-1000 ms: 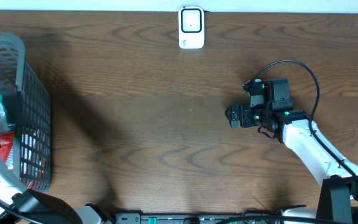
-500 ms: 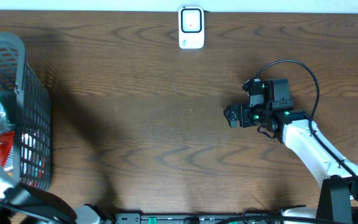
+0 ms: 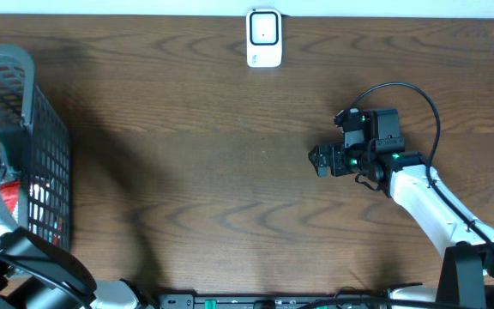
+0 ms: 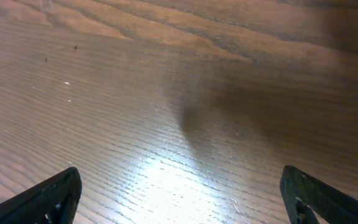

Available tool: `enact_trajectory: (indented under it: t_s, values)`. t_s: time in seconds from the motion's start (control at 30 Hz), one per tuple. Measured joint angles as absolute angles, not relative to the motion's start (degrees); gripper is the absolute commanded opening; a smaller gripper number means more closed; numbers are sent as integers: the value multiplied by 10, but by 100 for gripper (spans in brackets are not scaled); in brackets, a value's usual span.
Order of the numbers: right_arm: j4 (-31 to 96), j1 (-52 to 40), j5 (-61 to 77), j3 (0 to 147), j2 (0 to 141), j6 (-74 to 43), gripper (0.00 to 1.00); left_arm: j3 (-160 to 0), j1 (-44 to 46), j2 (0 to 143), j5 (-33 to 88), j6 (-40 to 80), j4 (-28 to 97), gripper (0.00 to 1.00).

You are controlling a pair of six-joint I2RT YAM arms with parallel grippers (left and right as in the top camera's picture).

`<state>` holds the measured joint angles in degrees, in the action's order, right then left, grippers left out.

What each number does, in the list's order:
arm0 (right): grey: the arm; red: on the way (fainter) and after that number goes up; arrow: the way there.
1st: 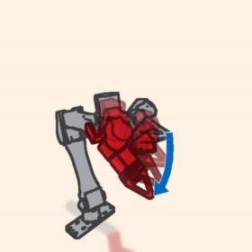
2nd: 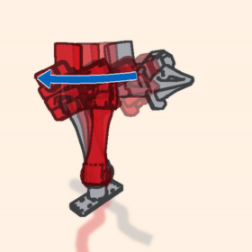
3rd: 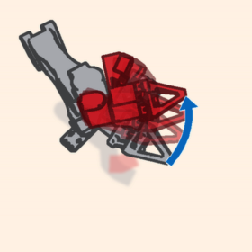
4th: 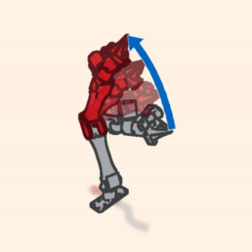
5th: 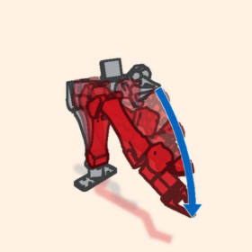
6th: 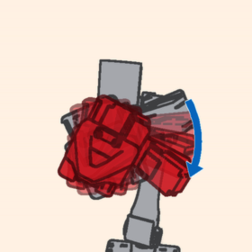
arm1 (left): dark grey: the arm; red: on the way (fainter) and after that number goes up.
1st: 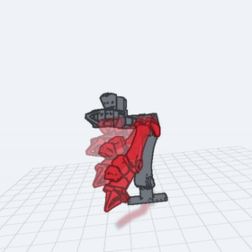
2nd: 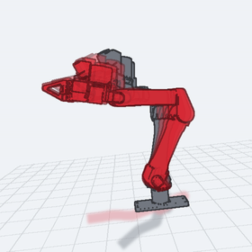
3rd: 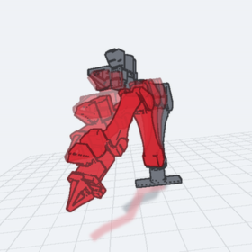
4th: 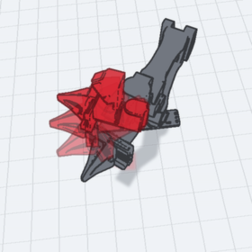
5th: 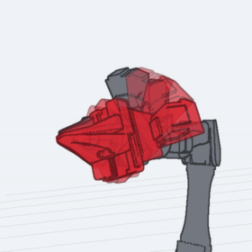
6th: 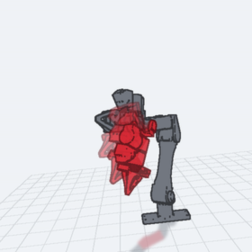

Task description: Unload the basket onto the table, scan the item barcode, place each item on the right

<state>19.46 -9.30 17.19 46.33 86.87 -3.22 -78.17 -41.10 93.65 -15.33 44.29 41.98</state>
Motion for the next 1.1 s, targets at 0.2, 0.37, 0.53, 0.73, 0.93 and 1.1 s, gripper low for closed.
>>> enact_trajectory:
  t_s: [0.2,0.37,0.53,0.73,0.93,1.1]
  values:
    - [200,-93,169,463,869,-32,99,-782,-398,939,-147,438,377,96]
    - [200,-93,169,463,869,-31,99,-782,-399,964,-145,437,362,96]
    - [201,-93,168,463,869,-31,99,-782,-399,1009,-132,437,348,96]
    - [201,-93,164,463,869,-30,99,-782,-399,1030,-119,437,330,96]
    - [201,-93,156,463,869,-28,99,-782,-398,1030,-119,436,342,96]
    - [201,-93,154,463,869,-27,99,-782,-398,1030,-139,436,394,96]
